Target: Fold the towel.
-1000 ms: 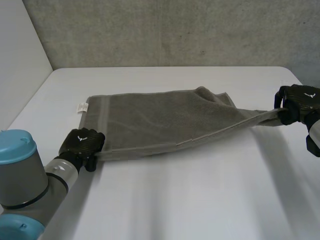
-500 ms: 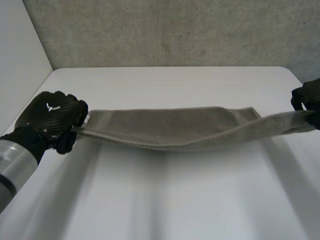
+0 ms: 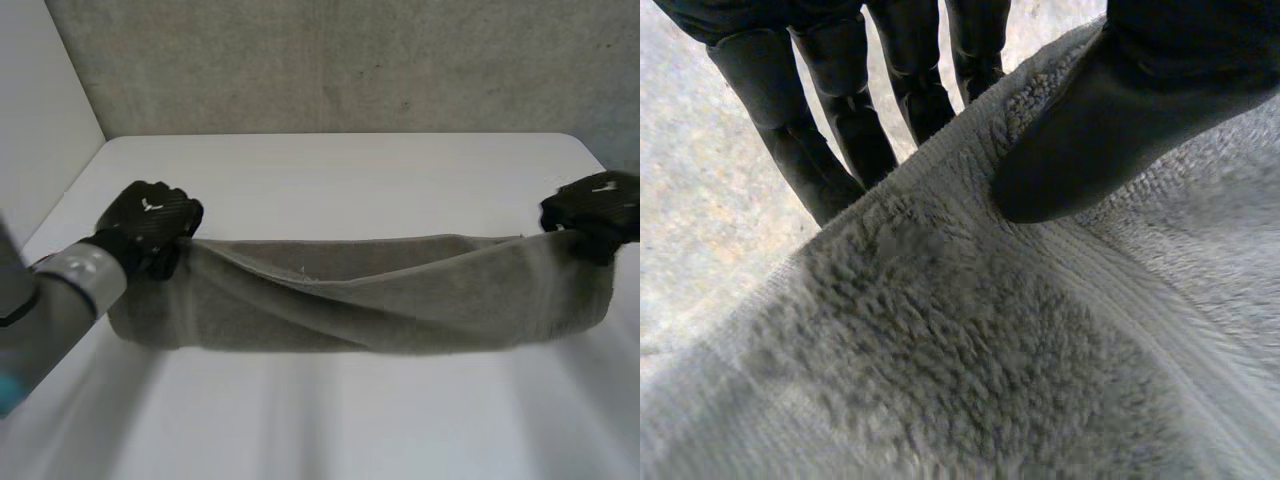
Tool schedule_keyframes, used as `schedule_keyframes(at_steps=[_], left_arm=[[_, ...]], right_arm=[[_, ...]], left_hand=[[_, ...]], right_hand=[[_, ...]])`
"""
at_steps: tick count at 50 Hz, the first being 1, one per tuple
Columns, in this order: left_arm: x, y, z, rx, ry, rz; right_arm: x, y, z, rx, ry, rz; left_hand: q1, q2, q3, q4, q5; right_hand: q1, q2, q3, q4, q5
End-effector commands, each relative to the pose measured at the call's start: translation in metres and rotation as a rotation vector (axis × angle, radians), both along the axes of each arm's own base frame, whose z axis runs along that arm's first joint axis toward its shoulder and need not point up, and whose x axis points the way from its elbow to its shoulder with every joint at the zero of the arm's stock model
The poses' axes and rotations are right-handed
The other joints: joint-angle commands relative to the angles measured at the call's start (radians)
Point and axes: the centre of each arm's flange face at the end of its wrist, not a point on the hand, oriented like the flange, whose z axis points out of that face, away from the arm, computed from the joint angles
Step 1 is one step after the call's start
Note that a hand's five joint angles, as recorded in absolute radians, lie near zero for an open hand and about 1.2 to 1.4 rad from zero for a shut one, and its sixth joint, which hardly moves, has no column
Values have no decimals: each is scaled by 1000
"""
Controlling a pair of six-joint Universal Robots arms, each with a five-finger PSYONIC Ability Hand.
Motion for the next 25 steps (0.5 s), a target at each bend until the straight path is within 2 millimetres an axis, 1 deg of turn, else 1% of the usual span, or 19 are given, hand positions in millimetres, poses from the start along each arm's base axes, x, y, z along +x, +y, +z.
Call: schedule_keyframes(at_steps=[1, 3, 4, 6, 7, 9, 10, 11, 12, 13, 14, 15, 17, 18, 20, 25], left_arm=[[-18, -49, -31, 25, -4, -12], [-25, -67, -41, 20, -4, -15], [-25, -67, -41, 20, -4, -15], [-30, -82, -53, 22, -7, -13], [-30, -82, -53, 22, -7, -13], [-34, -95, -62, 19, -11, -3], [-34, -95, -62, 19, -11, -3], [-35, -101, -66, 19, -12, 3], [-35, -101, -66, 19, -12, 3], [-36, -106, -69, 21, -14, 8], [-37, -109, -71, 24, -16, 11], [-37, -110, -71, 24, -16, 11], [-39, -115, -73, 29, -17, 11], [-39, -115, -73, 29, -17, 11], [-39, -117, -75, 35, -19, 11], [-40, -118, -75, 36, -19, 9]], right_arm=[[28, -31, -32, -38, 54, -37], [32, -46, -44, -67, 32, -56], [32, -46, -44, -67, 31, -56], [37, -61, -53, -98, 1, -71], [37, -61, -53, -98, 0, -71], [47, -72, -59, -134, -15, -73], [47, -72, -59, -135, -15, -74], [49, -78, -62, -152, -12, -88], [50, -84, -65, -168, -7, -102], [50, -84, -65, -169, -7, -102], [49, -90, -68, -180, 2, -119], [49, -90, -68, -180, 3, -119], [48, -101, -74, -196, 11, -144], [48, -101, -74, -196, 11, -144], [50, -108, -82, -201, 15, -148], [54, -112, -91, -193, 22, -144]], left_hand=[[-42, -111, -142, -118, -249], [-42, -111, -142, -118, -249], [-42, -111, -142, -118, -249], [-42, -111, -142, -118, -249], [-42, -111, -142, -118, -249], [-42, -111, -142, -118, -249], [-42, -111, -142, -118, -249], [-42, -111, -142, -118, -249], [-42, -111, -142, -118, -249], [-42, -111, -142, -118, -249], [-42, -111, -142, -118, -249], [-42, -111, -142, -118, -249], [-42, -111, -142, -118, -249], [-42, -111, -142, -118, -249], [-42, -111, -142, -118, -249], [-42, -111, -142, -118, -249]], right_hand=[[60, 87, 64, 61, 53], [60, 87, 64, 61, 53], [60, 87, 64, 61, 53], [60, 87, 64, 61, 53], [60, 87, 64, 61, 53], [60, 87, 64, 61, 53], [60, 87, 64, 61, 53], [60, 87, 64, 61, 53], [60, 87, 64, 61, 53], [60, 87, 64, 61, 53], [60, 87, 64, 61, 53], [60, 87, 64, 61, 53], [60, 87, 64, 61, 53], [60, 87, 64, 61, 53], [60, 87, 64, 61, 53], [60, 87, 64, 61, 53]])
